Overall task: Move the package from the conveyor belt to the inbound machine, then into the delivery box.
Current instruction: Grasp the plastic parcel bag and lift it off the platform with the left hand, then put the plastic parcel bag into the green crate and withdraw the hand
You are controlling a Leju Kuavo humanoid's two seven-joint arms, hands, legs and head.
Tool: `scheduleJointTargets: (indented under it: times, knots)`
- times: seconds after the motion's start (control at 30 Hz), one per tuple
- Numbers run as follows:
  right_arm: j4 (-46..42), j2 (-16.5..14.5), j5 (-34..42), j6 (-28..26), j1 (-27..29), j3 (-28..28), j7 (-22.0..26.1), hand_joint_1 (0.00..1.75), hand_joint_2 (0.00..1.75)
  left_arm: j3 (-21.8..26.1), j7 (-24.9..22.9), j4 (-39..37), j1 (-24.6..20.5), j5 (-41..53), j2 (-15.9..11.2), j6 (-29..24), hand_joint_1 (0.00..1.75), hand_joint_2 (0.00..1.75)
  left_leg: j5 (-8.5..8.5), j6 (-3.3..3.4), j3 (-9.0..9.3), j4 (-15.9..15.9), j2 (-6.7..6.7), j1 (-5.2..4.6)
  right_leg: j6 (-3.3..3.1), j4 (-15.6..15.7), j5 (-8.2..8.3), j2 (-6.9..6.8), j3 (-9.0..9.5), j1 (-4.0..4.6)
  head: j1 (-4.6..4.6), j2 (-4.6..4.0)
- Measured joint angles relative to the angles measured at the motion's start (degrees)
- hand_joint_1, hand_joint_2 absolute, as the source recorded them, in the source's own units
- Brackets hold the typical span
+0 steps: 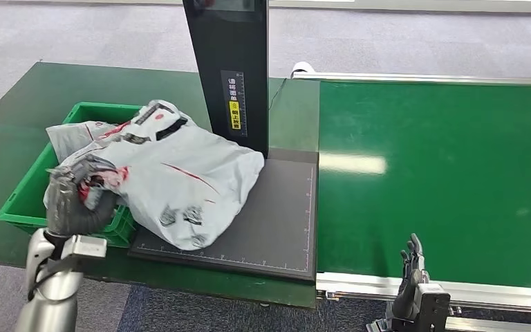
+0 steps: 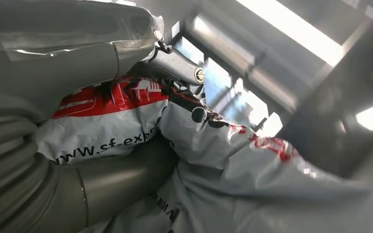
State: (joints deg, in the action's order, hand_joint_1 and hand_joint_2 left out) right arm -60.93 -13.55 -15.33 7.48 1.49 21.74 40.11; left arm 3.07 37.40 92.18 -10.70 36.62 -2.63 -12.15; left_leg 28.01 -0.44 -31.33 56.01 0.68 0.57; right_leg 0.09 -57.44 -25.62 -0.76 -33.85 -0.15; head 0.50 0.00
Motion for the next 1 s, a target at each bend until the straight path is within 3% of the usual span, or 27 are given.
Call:
scheduleJointTargets:
  times: [0.27, 0.6, 0.73, 1.0]
  knots:
    - [0.81, 0.0, 0.4, -0.44, -1.47, -1.47, 0.0, 0.0, 0.0, 9.66, -7.7, -1.14, -14.96, 10.21, -6.0, -9.66, 1.75, 1.75, -0.05, -0.03, 0.0, 0.0, 0.01, 0.02, -0.01, -0.03, 0.01, 0.01, -0.01, 0.03, -0.01, 0.0]
    - [2.01, 0.0, 0.78, -0.76, -2.75, -2.45, 0.0, 0.0, 0.0, 14.33, -8.59, -10.03, -21.33, 13.16, -9.8, -13.19, 1.75, 1.75, -0.05, -0.03, -0.02, 0.0, 0.0, 0.01, -0.01, -0.02, 0.01, 0.0, -0.04, 0.01, -0.01, 0.0]
    - [2.11, 0.0, 0.51, -0.58, -2.87, -2.47, 0.0, 0.0, 0.0, 14.49, -6.7, -14.66, -20.51, 14.32, -9.09, -13.21, 1.75, 1.75, -0.04, -0.02, -0.01, 0.0, 0.01, -0.01, -0.01, -0.02, 0.01, 0.01, -0.03, -0.01, 0.0, 0.0]
    - [2.56, 0.0, -0.37, -0.5, -3.62, -2.58, 0.0, 0.0, 0.0, 12.43, -3.17, -23.37, -12.73, 15.91, -2.46, -17.56, 1.75, 1.75, -0.01, 0.0, -0.03, 0.01, 0.0, -0.05, 0.0, 0.0, 0.0, 0.01, -0.05, -0.05, -0.01, 0.0]
